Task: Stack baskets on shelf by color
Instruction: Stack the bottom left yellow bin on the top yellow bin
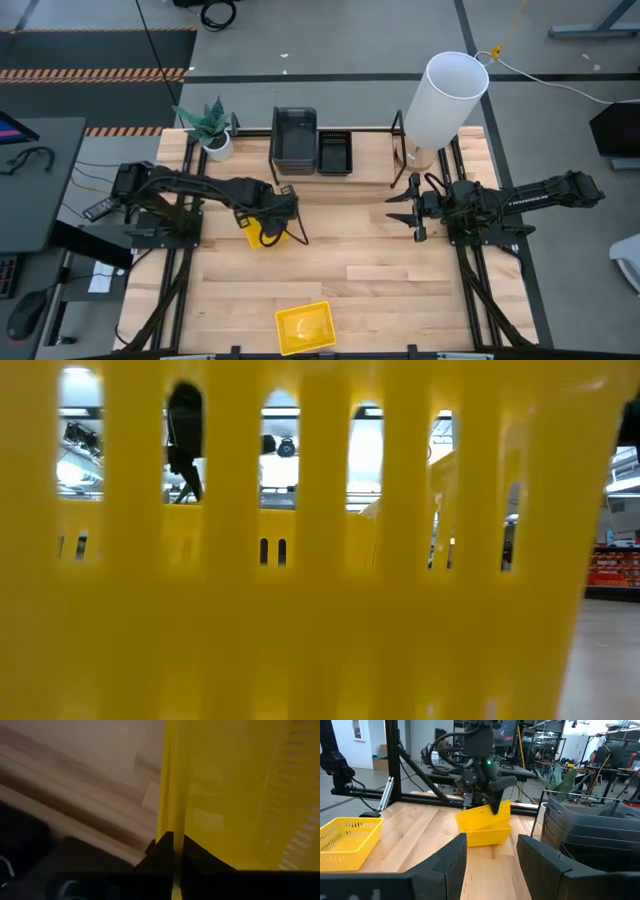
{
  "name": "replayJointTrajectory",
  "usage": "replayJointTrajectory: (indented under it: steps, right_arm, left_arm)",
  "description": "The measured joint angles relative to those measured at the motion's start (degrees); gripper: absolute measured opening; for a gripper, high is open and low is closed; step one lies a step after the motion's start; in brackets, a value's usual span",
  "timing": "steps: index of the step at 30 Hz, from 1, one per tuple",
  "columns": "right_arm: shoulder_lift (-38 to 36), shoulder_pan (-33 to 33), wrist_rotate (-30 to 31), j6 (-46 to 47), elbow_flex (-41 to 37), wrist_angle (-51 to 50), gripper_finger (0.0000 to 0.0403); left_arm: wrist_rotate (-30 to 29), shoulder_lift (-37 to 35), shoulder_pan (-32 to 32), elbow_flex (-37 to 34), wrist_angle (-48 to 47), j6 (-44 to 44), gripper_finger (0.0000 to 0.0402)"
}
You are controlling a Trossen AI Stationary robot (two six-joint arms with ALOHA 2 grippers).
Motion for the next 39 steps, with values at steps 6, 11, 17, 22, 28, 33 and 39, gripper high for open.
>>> replayJointTrajectory:
  steps: [6, 11, 17, 22, 28, 33, 39]
  right_arm:
    - [0.0, 0.0, 0.0, 0.0, 0.0, 0.0, 0.0180]
    - [0.0, 0.0, 0.0, 0.0, 0.0, 0.0, 0.0180]
    - [0.0, 0.0, 0.0, 0.0, 0.0, 0.0, 0.0180]
    - [0.0, 0.0, 0.0, 0.0, 0.0, 0.0, 0.0180]
    - [0.0, 0.0, 0.0, 0.0, 0.0, 0.0, 0.0180]
    - [0.0, 0.0, 0.0, 0.1, 0.0, 0.0, 0.0180]
    - [0.0, 0.0, 0.0, 0.1, 0.0, 0.0, 0.0180]
  left_arm:
    - [4.1, 0.0, -5.1, 0.0, 0.7, -6.1, 0.0010]
    - [3.9, 0.0, -8.1, 0.0, 0.5, -10.8, 0.0028]
    - [4.1, 0.0, -9.2, 0.0, -1.1, -16.7, 0.0075]
    - [4.1, -0.2, -9.2, 0.0, -1.5, -19.8, 0.0117]
    - [4.1, -0.5, -9.2, 0.0, -0.9, -21.6, 0.0119]
    - [7.1, -0.5, -9.2, 0.0, -0.9, -22.5, 0.0066]
    - [12.0, -0.5, -8.8, 0.0, -1.2, -24.5, 0.0015]
